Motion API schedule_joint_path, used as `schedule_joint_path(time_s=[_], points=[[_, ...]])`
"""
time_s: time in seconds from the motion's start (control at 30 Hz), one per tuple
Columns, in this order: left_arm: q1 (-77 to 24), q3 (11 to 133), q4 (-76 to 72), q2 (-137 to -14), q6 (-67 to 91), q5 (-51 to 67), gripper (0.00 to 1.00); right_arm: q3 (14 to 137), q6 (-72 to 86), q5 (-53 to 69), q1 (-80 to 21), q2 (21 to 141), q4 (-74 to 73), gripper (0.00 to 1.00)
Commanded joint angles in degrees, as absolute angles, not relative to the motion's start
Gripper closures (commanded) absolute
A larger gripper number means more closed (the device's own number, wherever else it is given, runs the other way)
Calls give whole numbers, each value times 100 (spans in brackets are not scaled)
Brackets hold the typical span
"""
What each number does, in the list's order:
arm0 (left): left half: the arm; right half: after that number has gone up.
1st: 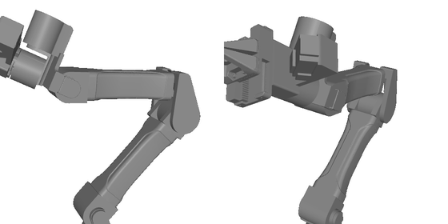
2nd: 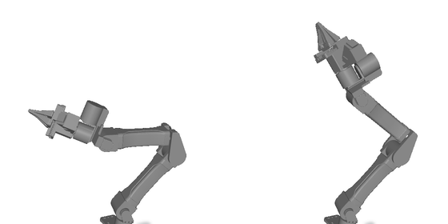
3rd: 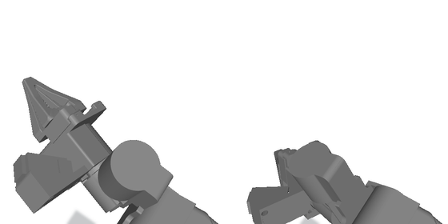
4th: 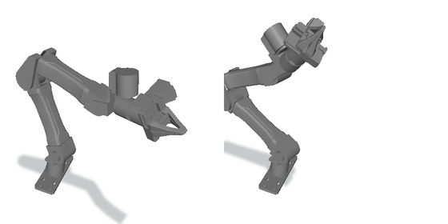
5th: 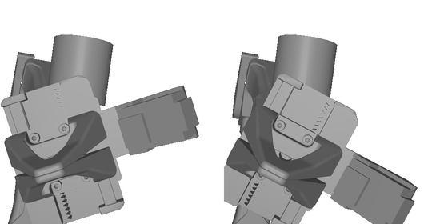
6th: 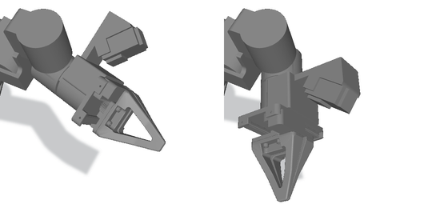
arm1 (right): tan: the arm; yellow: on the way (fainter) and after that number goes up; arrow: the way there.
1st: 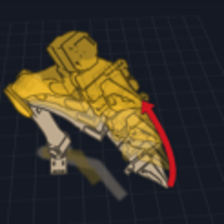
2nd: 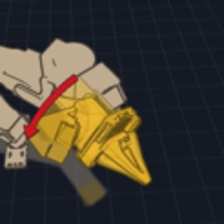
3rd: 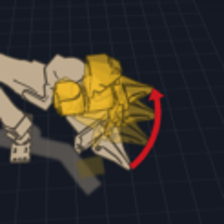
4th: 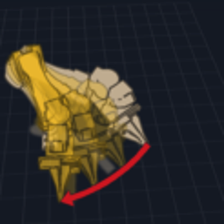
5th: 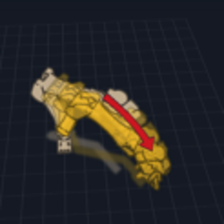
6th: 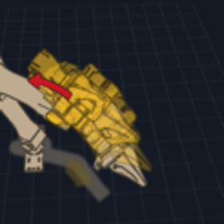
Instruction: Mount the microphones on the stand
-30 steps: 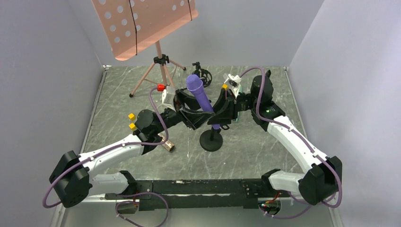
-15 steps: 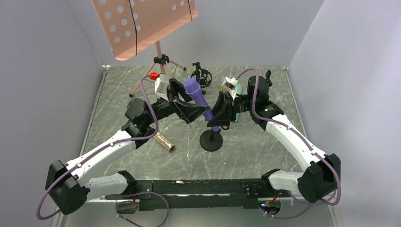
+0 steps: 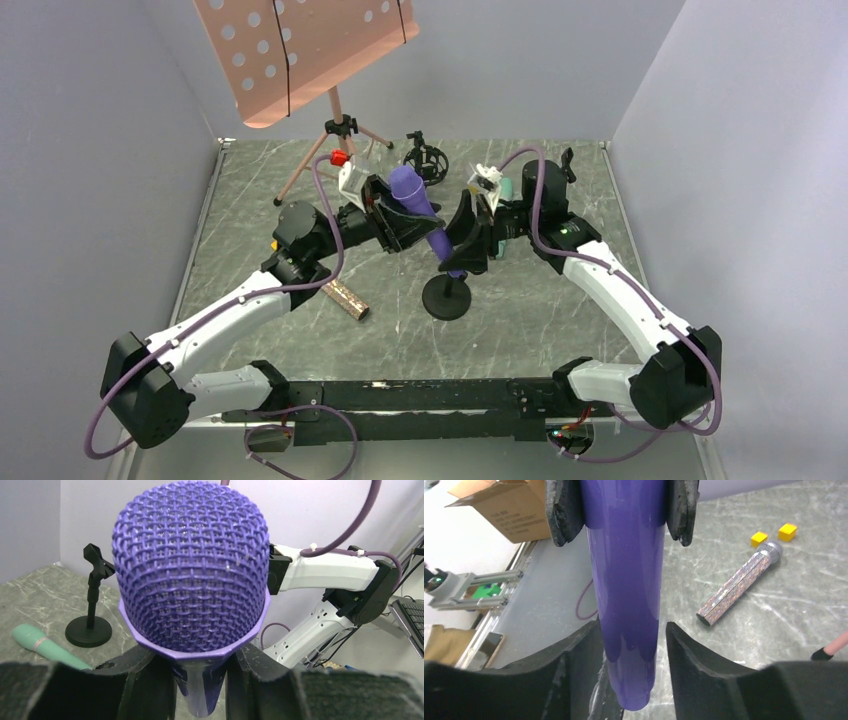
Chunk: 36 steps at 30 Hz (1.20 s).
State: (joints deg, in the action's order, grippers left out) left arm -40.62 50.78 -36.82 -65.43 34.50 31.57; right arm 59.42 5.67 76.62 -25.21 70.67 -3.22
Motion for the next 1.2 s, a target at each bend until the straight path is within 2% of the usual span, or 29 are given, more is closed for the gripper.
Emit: schedule_joint_path(time_s=[0.0,0.03,0.07,0.17,0.3,0.33,0.37,0.53,0.6,0.63,1.17], points=[[-3948,5084,-4031,-6199,3360,3254,100,6411,-534,7483,-2420,6860,-1422,17],[-3927,5029,-3969,-6110,3319,3280,100,6520,-803,7443,-2282,6825,-1705,2],[-3913,4975,-3896,-6000,3277,3332,100,6590,-989,7445,-2075,6767,-1916,1],[-3892,4818,-3297,-5627,2825,3475,100,6528,-1398,7735,-1160,6562,-2230,0],[-3887,4640,-2415,-5155,2231,3354,100,6242,-3669,7481,-395,6493,-3659,2],[-3892,4628,-2255,-5067,2115,3304,100,6052,-3917,7425,-376,6466,-3640,9],[-3886,4644,-2087,-5003,1998,3260,100,5841,-4246,7456,-342,6434,-3662,22],[-3887,4718,-1715,-4805,1681,3065,100,5608,-4564,7306,-330,6413,-3496,59],[-3886,4684,-1777,-4803,1661,2993,100,5602,-4810,7208,-327,6545,-3639,80],[-3885,4649,-1843,-4824,1680,2966,100,5603,-4956,7166,-323,6611,-3738,87],[-3893,5326,-2773,-6077,1890,3254,100,5634,-5619,7235,-526,7306,-4332,94]])
